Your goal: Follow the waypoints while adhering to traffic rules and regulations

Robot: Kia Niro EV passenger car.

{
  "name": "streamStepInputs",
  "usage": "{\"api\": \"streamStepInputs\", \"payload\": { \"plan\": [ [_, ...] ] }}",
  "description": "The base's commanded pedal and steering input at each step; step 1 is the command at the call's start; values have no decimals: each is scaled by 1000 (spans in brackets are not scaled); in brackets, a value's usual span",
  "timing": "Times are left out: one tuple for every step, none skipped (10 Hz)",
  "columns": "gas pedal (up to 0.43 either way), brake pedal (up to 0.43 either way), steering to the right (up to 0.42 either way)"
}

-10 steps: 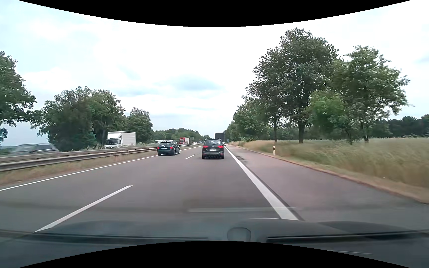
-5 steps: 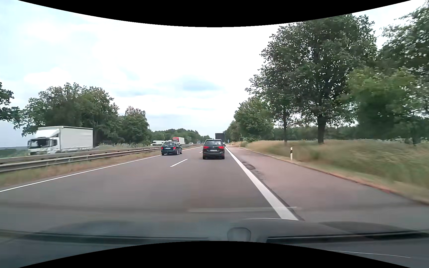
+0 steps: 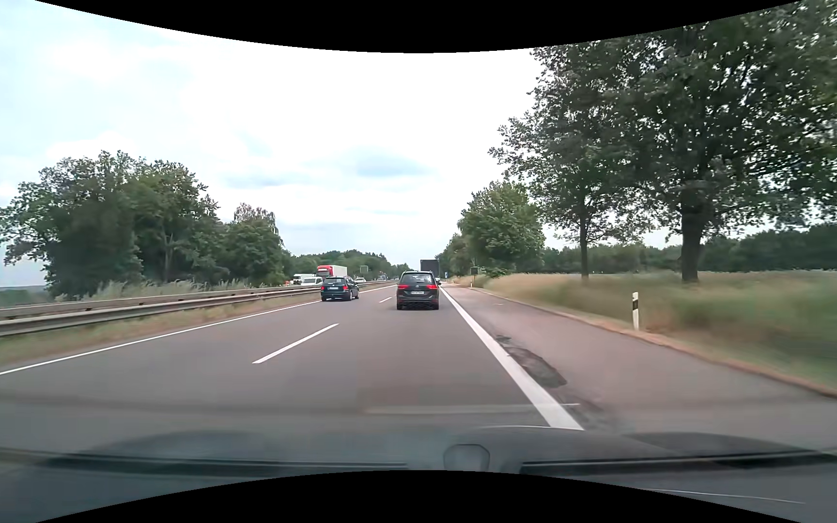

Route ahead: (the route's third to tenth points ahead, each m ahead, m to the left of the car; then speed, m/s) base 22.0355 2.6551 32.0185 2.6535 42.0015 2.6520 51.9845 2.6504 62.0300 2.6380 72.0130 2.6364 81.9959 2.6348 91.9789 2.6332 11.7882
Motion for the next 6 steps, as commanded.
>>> {"api": "streamStepInputs", "payload": {
  "plan": [
    [138, 0, -3],
    [150, 0, -3],
    [150, 0, -3],
    [150, 0, -3],
    [150, 0, -3],
    [150, 0, -3]
  ]
}}
